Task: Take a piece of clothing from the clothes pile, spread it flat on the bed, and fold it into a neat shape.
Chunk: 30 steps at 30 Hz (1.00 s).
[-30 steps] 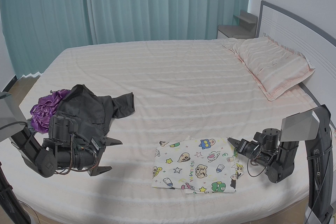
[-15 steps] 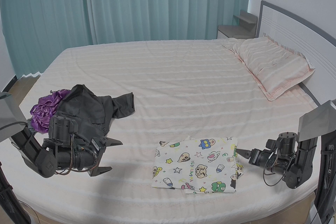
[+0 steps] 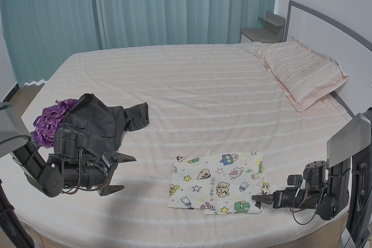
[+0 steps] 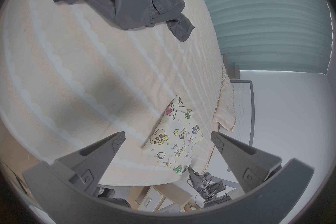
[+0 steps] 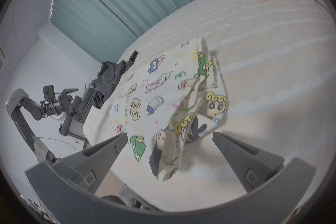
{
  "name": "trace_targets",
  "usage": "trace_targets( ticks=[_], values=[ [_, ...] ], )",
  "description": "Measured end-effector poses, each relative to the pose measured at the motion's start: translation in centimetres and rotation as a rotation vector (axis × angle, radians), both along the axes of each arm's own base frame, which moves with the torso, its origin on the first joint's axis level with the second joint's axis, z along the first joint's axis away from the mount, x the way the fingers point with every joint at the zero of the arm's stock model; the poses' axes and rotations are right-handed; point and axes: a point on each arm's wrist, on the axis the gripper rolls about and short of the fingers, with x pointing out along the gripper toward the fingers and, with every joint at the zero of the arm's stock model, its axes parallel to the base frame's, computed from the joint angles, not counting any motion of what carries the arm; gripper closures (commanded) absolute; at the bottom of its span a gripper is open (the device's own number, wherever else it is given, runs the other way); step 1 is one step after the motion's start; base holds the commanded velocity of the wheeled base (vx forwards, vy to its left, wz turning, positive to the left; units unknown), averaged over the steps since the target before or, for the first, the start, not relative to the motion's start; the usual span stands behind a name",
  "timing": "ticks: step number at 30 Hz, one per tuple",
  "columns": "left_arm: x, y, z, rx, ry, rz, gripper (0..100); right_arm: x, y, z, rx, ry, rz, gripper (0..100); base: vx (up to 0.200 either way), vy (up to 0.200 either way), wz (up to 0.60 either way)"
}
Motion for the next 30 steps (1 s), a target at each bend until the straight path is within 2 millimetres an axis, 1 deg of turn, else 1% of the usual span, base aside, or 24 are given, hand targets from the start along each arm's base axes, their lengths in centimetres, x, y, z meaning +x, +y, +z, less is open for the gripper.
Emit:
trace_targets(
  ticks=[9,10,19,30],
  values=[
    [0.0,0.0,0.0,0.0,0.001,-0.001,0,-0.7,0.7,-0.3,-0.01,0.025,0.038,0,0.0,0.0,0.0],
    [0.0,0.0,0.0,0.0,0.001,-0.001,0,-0.7,0.8,-0.3,-0.011,0.027,0.039,100,0.0,0.0,0.0],
    [0.1,0.0,-0.1,0.0,-0.001,-0.001,0,-1.4,0.5,-0.5,-0.022,0.053,0.04,100,0.0,0.0,0.0],
    [0.0,0.0,-0.1,0.0,-0.001,0.0,0,-2.0,-0.9,-0.5,-0.084,0.038,0.053,100,0.0,0.0,0.0]
  ],
)
